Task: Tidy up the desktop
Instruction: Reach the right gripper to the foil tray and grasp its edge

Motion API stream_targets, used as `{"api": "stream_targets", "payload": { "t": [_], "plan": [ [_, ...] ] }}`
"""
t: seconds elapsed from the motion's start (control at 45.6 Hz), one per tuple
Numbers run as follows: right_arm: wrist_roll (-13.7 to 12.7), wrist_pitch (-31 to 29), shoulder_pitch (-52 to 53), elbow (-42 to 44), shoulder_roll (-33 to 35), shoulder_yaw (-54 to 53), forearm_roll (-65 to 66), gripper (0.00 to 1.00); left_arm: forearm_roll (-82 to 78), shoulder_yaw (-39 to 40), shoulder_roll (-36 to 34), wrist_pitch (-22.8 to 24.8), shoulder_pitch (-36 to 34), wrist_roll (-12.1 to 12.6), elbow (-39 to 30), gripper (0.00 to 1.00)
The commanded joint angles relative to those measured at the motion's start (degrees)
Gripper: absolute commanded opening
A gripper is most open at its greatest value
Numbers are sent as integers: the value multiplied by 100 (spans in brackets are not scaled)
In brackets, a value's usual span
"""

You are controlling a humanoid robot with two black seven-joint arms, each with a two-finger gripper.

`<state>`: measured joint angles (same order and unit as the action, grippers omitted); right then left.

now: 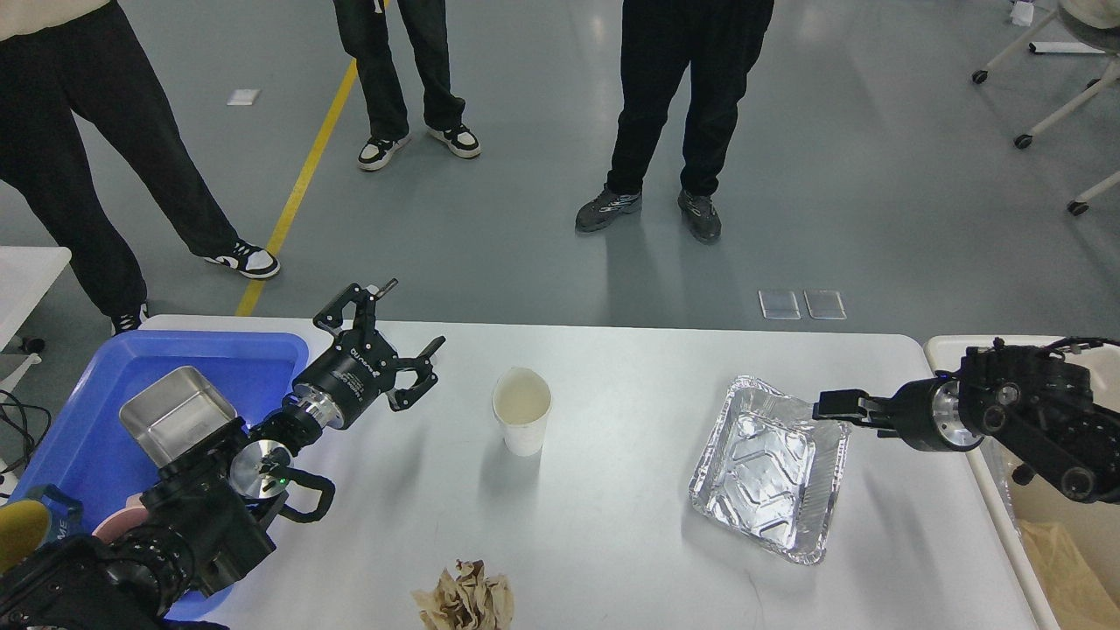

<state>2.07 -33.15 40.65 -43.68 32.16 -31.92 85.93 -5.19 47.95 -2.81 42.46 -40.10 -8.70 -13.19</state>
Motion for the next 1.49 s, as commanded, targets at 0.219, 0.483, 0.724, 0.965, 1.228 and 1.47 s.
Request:
{"api": "stream_targets", "payload": {
  "t": [0.219,0.483,0.724,0.965,1.228,1.47],
  "plan": [
    [83,37,654,140,-34,827,188,100,0,4,9,34,55,0,1,96],
    [671,467,1014,421,-526,1548,1092,100,0,-5,18,43,64,-9,1,96],
    [1323,968,1278,861,-1115,2137,1848,100,0,-5,18,52,64,-9,1,96],
    [1648,1522,1463,1616,-1590,3156,2165,100,0,-5,18,52,73,-70,-8,96],
    [1920,2032,1480,2399,-2065,3815,2174,92,0,-5,9,52,117,-70,-17,96],
    [1973,2058,1481,2601,-2232,4114,2174,74,0,4,9,60,134,-70,-35,96]
  ]
}}
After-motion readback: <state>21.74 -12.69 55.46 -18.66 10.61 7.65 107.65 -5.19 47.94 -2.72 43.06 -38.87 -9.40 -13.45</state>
